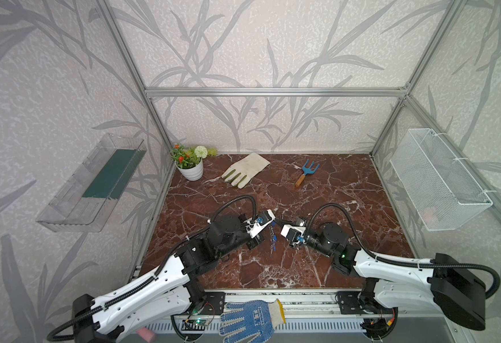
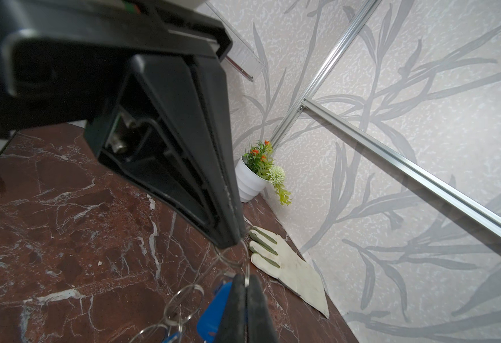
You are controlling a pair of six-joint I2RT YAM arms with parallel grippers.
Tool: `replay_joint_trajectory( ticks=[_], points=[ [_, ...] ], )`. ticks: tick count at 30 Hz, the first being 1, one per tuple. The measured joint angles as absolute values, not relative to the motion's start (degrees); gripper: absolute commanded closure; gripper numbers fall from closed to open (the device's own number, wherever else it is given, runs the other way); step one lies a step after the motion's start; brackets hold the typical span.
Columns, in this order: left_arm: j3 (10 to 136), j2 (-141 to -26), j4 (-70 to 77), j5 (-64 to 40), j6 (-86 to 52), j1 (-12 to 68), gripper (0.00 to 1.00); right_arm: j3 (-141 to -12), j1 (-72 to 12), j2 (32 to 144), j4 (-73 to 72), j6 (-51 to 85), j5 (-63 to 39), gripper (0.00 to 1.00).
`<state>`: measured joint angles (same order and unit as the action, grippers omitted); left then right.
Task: Attach keys to a key ring
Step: Insert the key into the keyring.
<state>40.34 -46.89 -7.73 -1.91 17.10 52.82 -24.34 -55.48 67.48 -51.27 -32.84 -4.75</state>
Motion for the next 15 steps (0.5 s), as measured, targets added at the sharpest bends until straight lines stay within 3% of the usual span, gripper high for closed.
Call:
replay_joint_trajectory(
  ticks=[15],
  points=[
    [40.34,-46.28,-7.73,-2.92,16.97,52.8,1.0,-24.34,-55.51,67.46,-52.47,-32.84,-4.56,1.0]
  ],
)
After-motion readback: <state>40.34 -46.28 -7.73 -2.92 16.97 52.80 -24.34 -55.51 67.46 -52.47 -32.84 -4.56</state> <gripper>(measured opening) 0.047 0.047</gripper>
